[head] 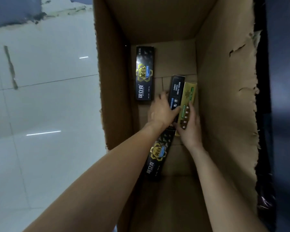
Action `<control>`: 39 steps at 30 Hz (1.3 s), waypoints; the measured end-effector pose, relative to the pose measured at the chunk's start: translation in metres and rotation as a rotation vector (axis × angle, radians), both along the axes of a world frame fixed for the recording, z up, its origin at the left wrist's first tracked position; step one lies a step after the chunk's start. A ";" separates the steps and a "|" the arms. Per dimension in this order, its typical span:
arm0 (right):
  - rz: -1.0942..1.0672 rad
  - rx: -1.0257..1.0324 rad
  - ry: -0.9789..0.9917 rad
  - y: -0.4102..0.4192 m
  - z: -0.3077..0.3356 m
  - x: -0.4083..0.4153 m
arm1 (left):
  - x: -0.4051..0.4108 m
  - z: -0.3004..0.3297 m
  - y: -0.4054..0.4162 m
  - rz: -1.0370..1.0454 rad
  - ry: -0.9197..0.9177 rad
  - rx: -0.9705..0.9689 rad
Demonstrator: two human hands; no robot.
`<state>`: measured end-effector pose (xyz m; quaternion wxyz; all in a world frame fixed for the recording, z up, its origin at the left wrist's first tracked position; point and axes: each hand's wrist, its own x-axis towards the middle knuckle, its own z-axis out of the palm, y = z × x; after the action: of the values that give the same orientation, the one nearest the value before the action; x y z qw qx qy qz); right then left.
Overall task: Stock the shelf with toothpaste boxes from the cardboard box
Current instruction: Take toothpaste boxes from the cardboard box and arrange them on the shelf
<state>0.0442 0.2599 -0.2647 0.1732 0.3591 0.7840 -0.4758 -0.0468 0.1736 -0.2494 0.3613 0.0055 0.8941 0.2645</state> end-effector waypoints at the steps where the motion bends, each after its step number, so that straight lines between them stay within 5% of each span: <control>1: -0.004 -0.001 0.009 -0.001 -0.001 0.003 | 0.004 -0.007 0.005 0.001 -0.042 0.017; 10: -0.030 -0.081 -0.019 0.000 -0.001 0.005 | 0.003 -0.027 -0.014 0.017 -0.105 0.106; 20: 0.012 0.237 -0.150 -0.030 0.103 0.046 | 0.002 -0.001 0.006 0.216 -0.152 0.044; 30: -0.505 -0.014 0.124 -0.049 0.328 0.086 | 0.004 0.264 -0.089 0.348 -0.436 0.540; 39: -0.680 0.013 0.233 -0.089 0.502 0.148 | 0.027 0.493 -0.120 -0.221 -0.329 0.610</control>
<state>0.1924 0.1705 0.2375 -0.0877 0.5438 0.6372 -0.5390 -0.0197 0.0537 0.2437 0.5084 0.1669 0.6981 0.4758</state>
